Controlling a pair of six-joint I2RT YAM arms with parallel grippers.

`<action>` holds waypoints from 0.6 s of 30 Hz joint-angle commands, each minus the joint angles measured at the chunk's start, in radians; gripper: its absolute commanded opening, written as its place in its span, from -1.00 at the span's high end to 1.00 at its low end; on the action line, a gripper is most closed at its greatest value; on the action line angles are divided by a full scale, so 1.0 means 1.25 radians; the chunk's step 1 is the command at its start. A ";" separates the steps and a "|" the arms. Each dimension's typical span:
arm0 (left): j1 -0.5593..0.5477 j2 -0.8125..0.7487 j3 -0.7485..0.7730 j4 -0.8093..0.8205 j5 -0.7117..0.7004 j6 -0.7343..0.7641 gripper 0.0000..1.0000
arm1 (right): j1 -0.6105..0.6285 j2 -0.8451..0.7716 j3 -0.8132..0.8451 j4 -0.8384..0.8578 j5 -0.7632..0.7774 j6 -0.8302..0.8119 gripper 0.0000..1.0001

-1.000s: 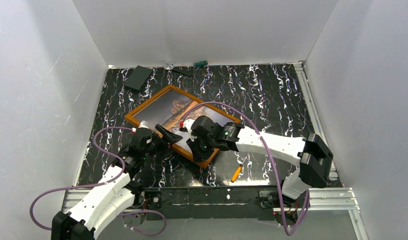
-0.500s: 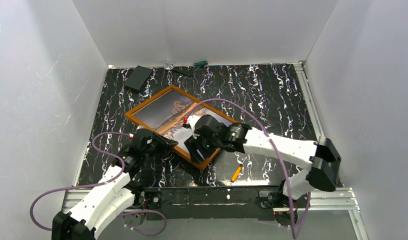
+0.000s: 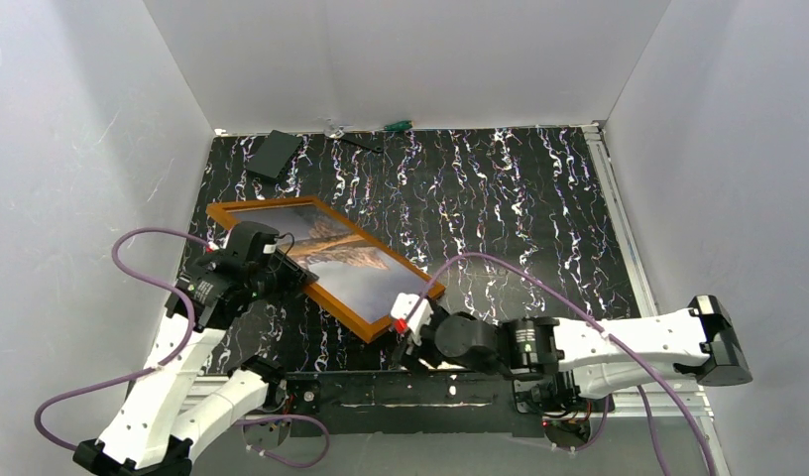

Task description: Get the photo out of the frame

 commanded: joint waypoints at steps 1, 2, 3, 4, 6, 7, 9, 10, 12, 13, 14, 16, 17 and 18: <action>-0.003 0.029 0.087 -0.252 -0.090 0.028 1.00 | 0.020 -0.098 -0.122 0.294 0.011 -0.187 -0.59; -0.003 0.030 0.097 -0.257 -0.092 0.024 1.00 | 0.020 -0.109 -0.148 0.338 0.018 -0.212 -0.60; -0.003 0.033 0.109 -0.259 -0.094 0.025 1.00 | 0.019 -0.111 -0.167 0.370 0.026 -0.227 -0.60; -0.003 0.038 0.123 -0.272 -0.099 0.019 1.00 | 0.019 -0.104 -0.177 0.399 0.043 -0.246 -0.61; -0.003 0.059 0.151 -0.293 -0.100 0.022 1.00 | 0.019 -0.066 -0.177 0.439 0.055 -0.294 -0.61; -0.003 0.067 0.166 -0.306 -0.098 0.023 1.00 | 0.019 -0.038 -0.171 0.461 0.063 -0.318 -0.59; -0.003 0.077 0.185 -0.310 -0.092 0.021 1.00 | 0.019 0.018 -0.162 0.527 0.084 -0.373 -0.57; -0.003 0.081 0.192 -0.310 -0.094 0.022 1.00 | 0.019 0.044 -0.157 0.559 0.094 -0.402 -0.56; -0.004 0.085 0.207 -0.312 -0.097 0.026 1.00 | 0.019 0.095 -0.145 0.627 0.121 -0.459 -0.54; -0.004 0.088 0.215 -0.317 -0.100 0.026 1.00 | 0.019 0.114 -0.139 0.660 0.126 -0.486 -0.53; -0.004 0.091 0.223 -0.320 -0.103 0.024 1.00 | 0.019 0.130 -0.127 0.674 0.119 -0.507 -0.50; -0.004 0.098 0.234 -0.322 -0.098 0.022 1.00 | 0.019 0.165 -0.093 0.676 0.115 -0.532 -0.31; -0.003 0.101 0.239 -0.322 -0.096 0.019 1.00 | 0.019 0.182 -0.078 0.681 0.133 -0.542 -0.22; -0.004 0.104 0.243 -0.322 -0.095 0.019 1.00 | 0.020 0.200 -0.068 0.699 0.155 -0.556 -0.15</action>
